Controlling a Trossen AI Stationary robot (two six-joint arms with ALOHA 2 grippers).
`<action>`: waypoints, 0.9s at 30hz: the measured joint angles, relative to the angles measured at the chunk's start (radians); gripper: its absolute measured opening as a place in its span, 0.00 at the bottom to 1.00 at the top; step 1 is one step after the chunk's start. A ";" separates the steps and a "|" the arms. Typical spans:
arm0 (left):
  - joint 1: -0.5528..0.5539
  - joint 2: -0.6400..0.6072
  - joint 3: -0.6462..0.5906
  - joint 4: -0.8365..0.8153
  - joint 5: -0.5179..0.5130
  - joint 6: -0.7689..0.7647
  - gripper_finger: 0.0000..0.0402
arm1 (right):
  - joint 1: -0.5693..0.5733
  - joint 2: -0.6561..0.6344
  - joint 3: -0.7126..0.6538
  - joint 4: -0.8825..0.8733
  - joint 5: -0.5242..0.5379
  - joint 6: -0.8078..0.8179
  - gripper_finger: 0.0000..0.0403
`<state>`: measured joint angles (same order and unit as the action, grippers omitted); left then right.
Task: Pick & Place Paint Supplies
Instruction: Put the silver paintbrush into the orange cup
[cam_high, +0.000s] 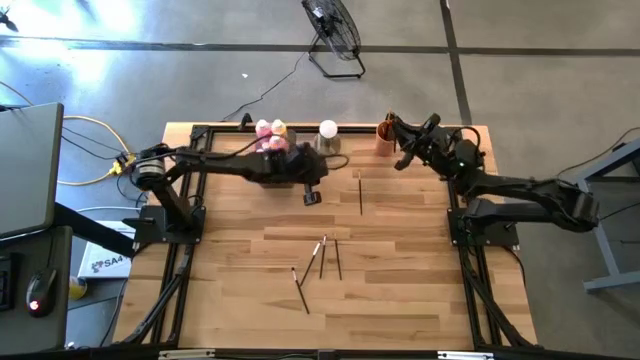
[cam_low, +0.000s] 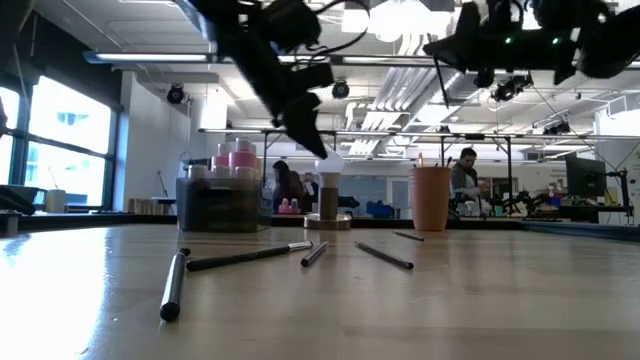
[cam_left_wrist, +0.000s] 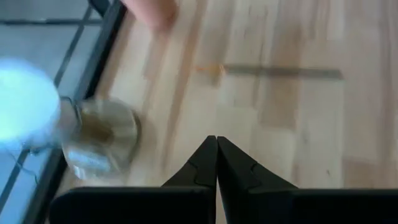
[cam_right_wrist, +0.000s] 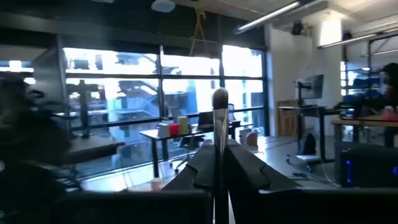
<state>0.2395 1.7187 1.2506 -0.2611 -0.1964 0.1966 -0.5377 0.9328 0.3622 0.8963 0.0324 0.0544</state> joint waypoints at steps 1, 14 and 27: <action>-0.012 -0.025 -0.042 0.018 -0.016 -0.010 0.00 | -0.009 0.030 -0.006 0.046 0.016 0.000 0.03; -0.237 -0.305 -0.308 0.221 -0.212 -0.090 0.00 | -0.145 0.429 -0.012 0.465 0.108 -0.027 0.03; -0.407 -0.344 -0.313 0.294 -0.298 -0.050 0.00 | -0.179 0.687 0.080 0.619 0.221 -0.098 0.03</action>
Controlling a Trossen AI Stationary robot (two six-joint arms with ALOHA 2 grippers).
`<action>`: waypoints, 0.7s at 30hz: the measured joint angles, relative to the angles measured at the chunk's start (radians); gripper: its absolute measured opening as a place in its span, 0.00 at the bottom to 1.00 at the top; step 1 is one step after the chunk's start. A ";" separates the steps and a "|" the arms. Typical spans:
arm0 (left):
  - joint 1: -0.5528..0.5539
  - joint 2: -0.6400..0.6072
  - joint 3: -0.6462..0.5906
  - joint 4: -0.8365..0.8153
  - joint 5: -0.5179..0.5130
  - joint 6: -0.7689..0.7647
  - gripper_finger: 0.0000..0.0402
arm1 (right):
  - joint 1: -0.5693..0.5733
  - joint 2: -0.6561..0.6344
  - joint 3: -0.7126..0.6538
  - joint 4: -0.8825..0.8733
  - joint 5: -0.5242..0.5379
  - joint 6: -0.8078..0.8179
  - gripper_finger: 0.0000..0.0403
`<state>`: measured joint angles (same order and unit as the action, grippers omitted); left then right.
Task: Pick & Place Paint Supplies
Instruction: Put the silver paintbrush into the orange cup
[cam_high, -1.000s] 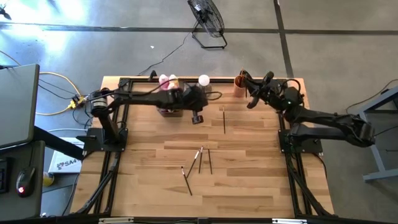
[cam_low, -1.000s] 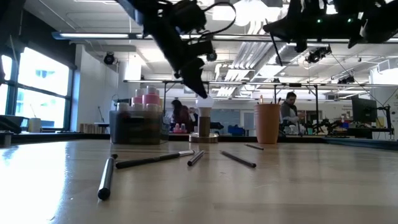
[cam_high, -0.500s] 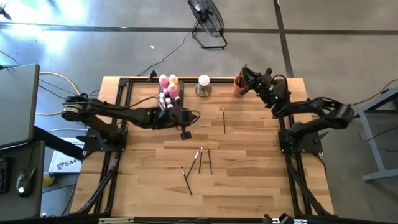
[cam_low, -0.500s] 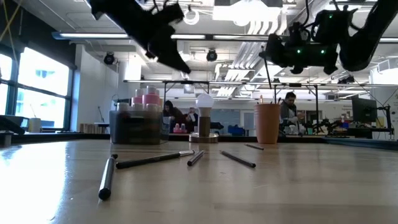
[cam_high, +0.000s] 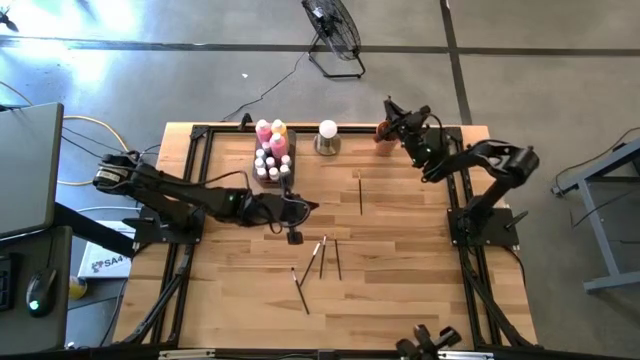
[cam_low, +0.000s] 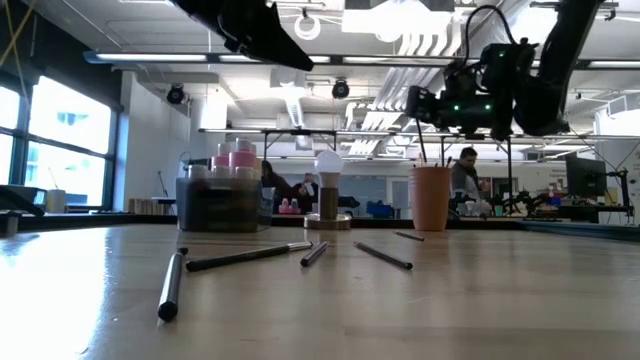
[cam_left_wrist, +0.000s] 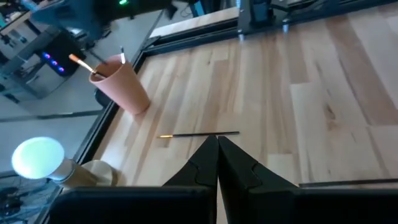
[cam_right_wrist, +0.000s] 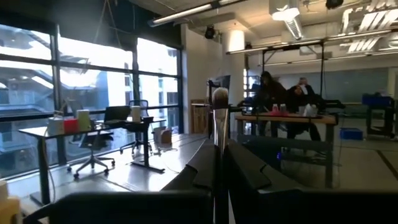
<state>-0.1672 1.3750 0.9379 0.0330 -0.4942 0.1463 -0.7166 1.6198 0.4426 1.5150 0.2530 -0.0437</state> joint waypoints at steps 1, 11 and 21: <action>-0.009 0.000 0.000 -0.001 0.001 -0.001 0.00 | 0.000 0.014 0.013 0.000 0.004 -0.007 0.03; -0.023 0.000 0.000 -0.006 0.008 -0.020 0.00 | 0.000 0.086 0.056 -0.042 0.113 -0.095 0.03; -0.023 0.000 0.000 -0.004 -0.013 -0.015 0.00 | 0.000 0.086 0.055 -0.094 0.115 -0.144 0.04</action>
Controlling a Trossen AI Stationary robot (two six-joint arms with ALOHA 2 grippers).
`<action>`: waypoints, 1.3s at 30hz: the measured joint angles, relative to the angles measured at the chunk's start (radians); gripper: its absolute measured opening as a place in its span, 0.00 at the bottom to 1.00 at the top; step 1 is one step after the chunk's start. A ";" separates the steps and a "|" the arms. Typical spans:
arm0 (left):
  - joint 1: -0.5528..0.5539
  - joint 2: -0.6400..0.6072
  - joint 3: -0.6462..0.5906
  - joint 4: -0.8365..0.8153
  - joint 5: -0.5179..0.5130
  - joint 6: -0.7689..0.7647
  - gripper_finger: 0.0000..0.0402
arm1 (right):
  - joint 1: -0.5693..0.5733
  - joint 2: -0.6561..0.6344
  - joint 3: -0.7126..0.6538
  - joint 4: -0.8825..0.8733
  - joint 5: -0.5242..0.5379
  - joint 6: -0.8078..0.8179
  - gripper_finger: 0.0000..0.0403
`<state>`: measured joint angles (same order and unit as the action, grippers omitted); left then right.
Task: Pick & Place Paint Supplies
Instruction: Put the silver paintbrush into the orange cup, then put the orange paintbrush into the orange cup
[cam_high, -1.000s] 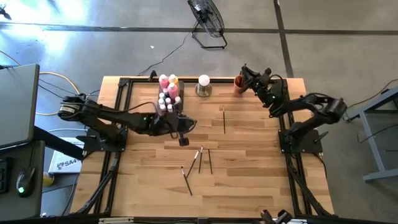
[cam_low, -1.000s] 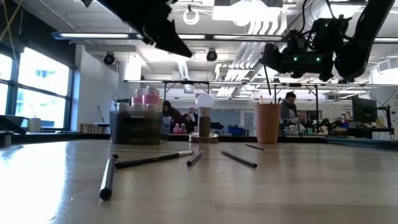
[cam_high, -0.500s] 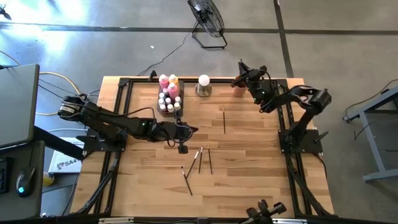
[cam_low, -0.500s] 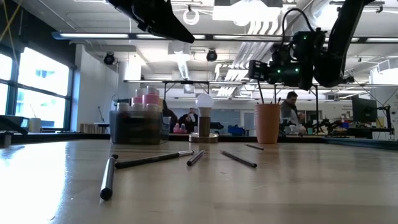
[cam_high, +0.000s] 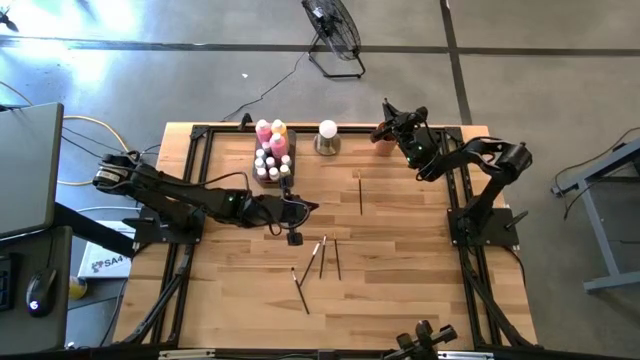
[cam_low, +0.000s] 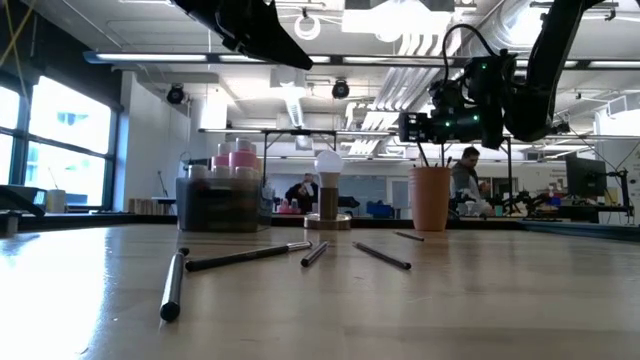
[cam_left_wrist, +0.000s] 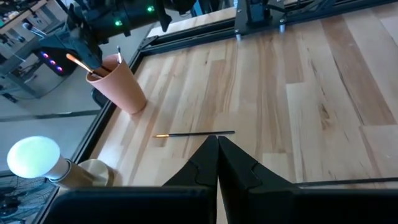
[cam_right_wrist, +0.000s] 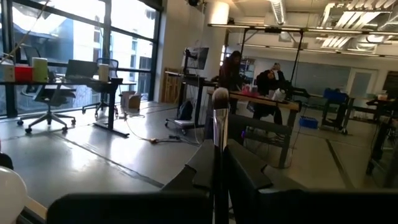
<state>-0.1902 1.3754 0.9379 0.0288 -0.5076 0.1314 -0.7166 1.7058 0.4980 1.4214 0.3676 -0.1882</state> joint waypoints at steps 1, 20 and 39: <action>0.000 0.000 0.000 0.000 0.000 0.000 0.00 | 0.000 0.000 0.000 -0.002 0.000 0.000 0.04; 0.000 0.001 0.000 -0.001 0.001 -0.004 0.00 | 0.036 -0.095 -0.002 -0.049 0.001 -0.073 0.37; 0.001 0.001 0.000 -0.005 -0.001 0.074 0.00 | 0.439 -0.835 -0.002 -0.958 0.172 -0.024 0.40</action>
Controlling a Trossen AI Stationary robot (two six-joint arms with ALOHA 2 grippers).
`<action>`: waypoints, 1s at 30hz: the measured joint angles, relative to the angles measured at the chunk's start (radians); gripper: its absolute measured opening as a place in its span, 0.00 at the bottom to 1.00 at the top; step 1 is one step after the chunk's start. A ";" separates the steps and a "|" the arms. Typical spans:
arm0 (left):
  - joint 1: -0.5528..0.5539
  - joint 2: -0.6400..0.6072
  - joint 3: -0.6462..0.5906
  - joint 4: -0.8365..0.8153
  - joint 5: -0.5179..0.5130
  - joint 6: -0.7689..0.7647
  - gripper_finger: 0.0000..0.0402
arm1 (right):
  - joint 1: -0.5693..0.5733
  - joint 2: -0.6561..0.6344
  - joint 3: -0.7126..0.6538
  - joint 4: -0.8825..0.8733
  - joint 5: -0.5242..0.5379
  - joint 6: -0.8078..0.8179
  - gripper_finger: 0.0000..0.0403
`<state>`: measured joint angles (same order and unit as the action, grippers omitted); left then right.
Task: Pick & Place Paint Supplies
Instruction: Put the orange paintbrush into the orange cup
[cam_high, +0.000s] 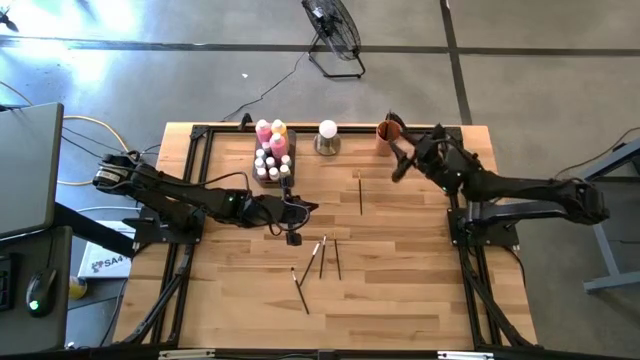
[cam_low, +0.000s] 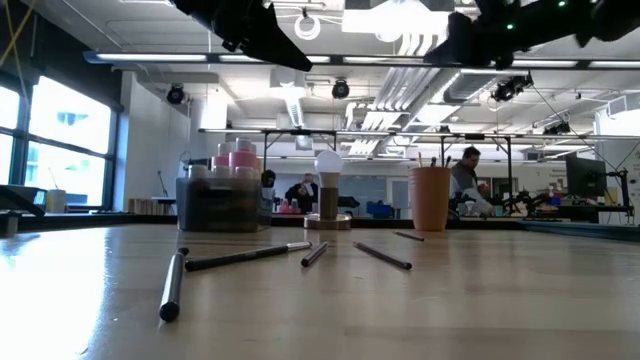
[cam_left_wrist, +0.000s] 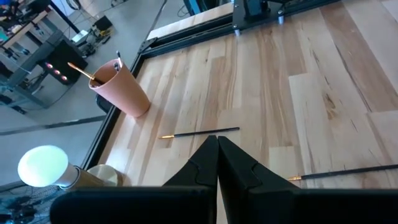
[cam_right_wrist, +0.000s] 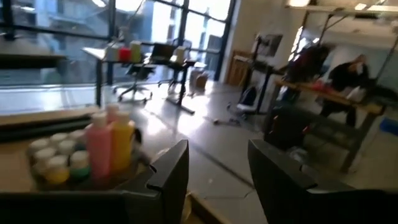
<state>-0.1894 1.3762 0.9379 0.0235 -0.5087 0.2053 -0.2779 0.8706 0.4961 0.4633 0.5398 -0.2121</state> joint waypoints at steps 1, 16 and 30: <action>0.000 0.000 0.000 0.000 0.000 0.000 0.00 | 0.016 -0.025 0.000 -0.067 -0.007 0.036 0.40; 0.000 0.001 0.000 -0.063 0.188 0.041 0.00 | 0.262 -0.247 0.000 -0.521 -0.202 0.441 0.40; 0.000 0.001 0.000 -0.047 0.207 0.026 0.00 | 0.362 -0.261 0.000 -0.525 -0.487 0.507 0.40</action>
<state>-0.1898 1.3769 0.9379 -0.0237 -0.3019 0.2310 0.0845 0.6094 0.4961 -0.0614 0.0527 0.2953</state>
